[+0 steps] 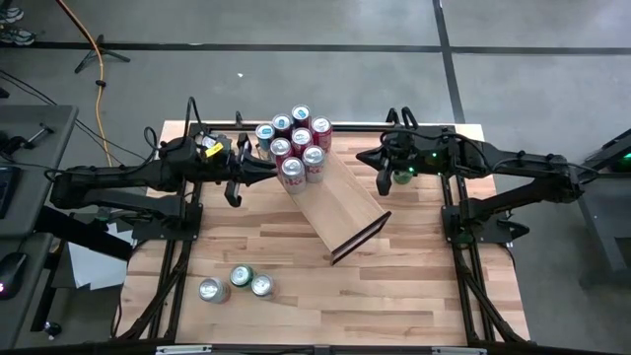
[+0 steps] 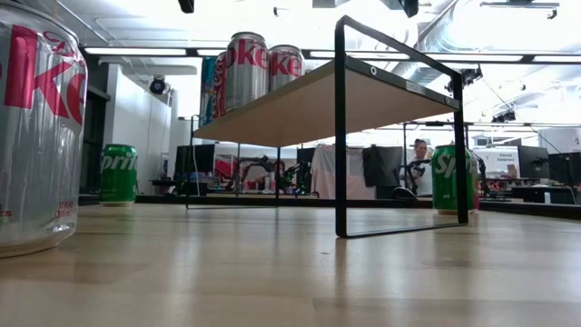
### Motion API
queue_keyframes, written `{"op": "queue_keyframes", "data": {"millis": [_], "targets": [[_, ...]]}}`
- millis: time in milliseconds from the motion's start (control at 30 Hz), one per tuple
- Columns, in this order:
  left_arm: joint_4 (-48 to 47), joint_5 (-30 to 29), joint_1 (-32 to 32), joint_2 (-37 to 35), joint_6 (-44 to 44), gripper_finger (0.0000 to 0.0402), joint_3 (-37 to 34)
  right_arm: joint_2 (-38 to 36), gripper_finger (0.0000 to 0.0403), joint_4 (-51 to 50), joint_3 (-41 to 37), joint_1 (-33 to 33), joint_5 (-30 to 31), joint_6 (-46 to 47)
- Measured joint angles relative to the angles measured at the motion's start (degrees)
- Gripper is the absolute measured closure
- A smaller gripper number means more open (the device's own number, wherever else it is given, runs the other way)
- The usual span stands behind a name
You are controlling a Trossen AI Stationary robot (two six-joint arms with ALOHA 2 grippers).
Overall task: Place canned beverage on shelf
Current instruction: Put the silver soda can on the shelf aligned with the other silver soda cans
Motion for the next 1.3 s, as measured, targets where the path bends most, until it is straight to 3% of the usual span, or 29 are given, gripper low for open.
{"op": "queue_keyframes", "data": {"millis": [333,567,1100,1300], "targets": [[6.30,-0.30,-0.02,0.00,-6.46,0.0398,0.00,-0.02,0.0402,-0.18,0.00,0.00,0.02,-8.18],[7.44,-5.54,-0.07,0.02,-5.35,0.0371,0.00,-0.02,0.0402,-1.80,0.00,0.00,0.02,-9.69],[7.19,-5.01,-2.51,0.04,-0.28,0.0119,1.44,-0.02,0.0402,-3.23,0.00,0.00,0.04,-3.34],[7.16,-4.99,-4.23,0.51,3.06,0.0072,1.47,-0.02,0.0402,-3.30,0.00,0.00,2.99,-3.25]]}}
